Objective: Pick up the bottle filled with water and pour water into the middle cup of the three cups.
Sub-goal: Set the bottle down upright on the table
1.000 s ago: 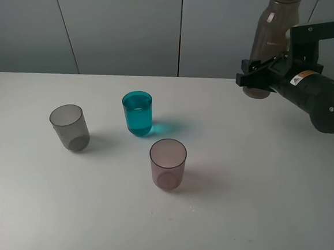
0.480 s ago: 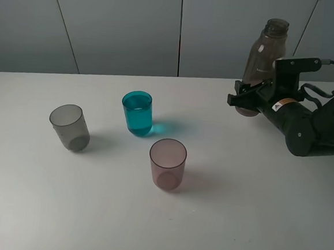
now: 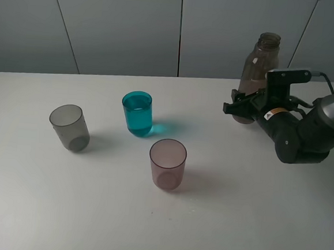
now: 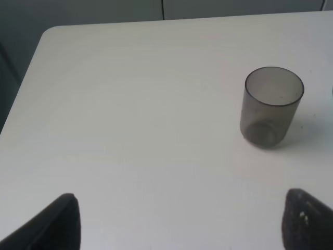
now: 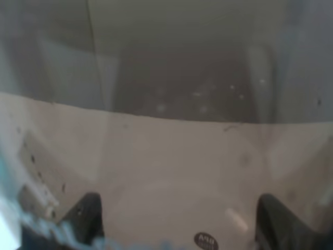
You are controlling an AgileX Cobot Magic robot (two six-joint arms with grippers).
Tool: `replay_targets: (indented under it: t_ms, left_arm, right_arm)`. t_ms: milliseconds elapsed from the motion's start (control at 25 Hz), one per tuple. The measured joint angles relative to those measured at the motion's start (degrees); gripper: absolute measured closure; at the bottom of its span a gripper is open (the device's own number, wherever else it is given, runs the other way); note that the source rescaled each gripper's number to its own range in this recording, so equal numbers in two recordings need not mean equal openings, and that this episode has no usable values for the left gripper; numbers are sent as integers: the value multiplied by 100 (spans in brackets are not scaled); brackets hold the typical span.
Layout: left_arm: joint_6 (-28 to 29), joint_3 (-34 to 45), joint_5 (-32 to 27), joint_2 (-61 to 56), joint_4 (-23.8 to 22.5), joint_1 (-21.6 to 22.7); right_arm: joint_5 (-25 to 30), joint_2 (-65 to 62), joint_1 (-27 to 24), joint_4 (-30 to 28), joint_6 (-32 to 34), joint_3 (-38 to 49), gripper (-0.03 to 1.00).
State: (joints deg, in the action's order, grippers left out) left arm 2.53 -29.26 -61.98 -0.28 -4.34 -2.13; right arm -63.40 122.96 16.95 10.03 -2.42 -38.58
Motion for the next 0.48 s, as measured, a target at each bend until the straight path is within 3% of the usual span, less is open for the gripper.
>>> replay_targets:
  t_ms: [480]
  left_arm:
    - [0, 0, 0, 0, 0, 0]
  right_arm:
    - [-86, 185, 0, 279, -86, -37, 97]
